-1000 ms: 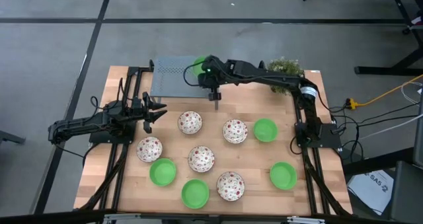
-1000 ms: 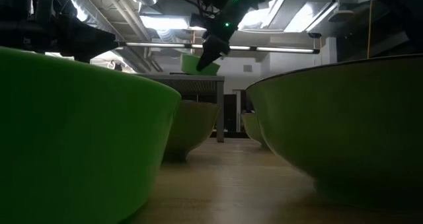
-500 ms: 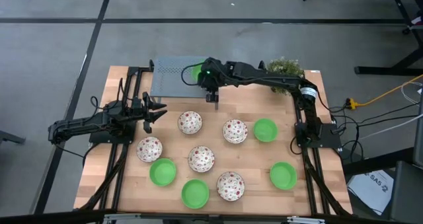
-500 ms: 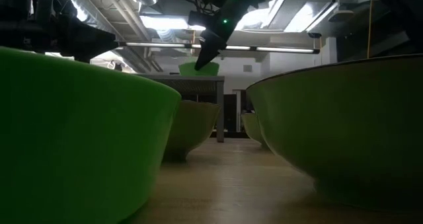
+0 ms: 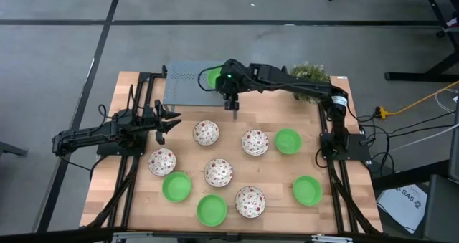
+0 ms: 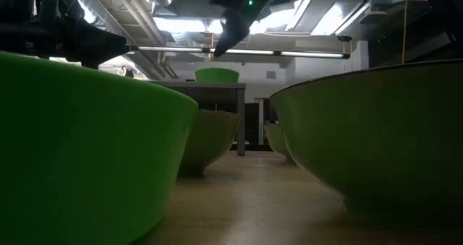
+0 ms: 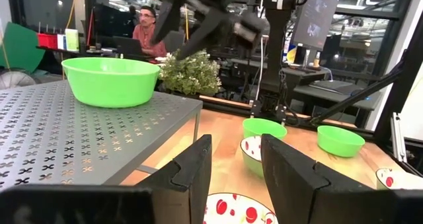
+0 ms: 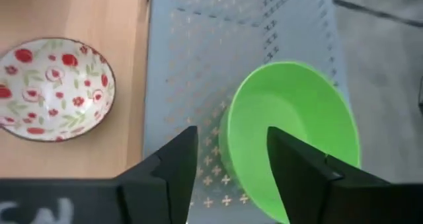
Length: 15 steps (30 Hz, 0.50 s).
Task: Pick & Place Mini bowls
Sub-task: Put the white bowl on the shelf
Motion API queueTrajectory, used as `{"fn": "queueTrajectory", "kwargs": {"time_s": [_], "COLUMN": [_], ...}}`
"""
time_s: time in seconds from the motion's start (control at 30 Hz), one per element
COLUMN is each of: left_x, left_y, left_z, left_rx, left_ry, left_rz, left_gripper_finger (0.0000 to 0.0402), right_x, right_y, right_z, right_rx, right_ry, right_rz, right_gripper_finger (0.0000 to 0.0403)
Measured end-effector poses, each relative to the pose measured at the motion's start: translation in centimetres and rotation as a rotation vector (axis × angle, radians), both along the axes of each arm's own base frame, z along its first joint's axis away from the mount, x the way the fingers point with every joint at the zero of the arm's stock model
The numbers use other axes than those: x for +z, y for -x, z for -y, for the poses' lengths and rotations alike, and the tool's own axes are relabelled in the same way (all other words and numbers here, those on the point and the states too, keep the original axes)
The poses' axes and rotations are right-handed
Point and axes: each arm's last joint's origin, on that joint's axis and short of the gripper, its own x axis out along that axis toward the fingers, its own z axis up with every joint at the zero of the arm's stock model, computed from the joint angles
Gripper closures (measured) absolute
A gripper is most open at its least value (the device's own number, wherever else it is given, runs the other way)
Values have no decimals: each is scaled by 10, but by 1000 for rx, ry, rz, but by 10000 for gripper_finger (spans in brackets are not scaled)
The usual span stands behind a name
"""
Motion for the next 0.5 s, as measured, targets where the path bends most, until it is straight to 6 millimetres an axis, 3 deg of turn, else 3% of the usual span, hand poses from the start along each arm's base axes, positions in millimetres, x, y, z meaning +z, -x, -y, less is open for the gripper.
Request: {"fn": "queueTrajectory", "kwargs": {"time_s": [0.5], "left_x": [0], "left_y": [0], "left_z": [0], "left_rx": [1], "left_ry": [0], "left_rz": [0], "left_gripper_finger": [276], "right_x": [22], "right_y": [24], "right_z": [-54], "right_rx": [-22], "right_ry": [-145], "right_rz": [-85], "right_gripper_finger": [212]}}
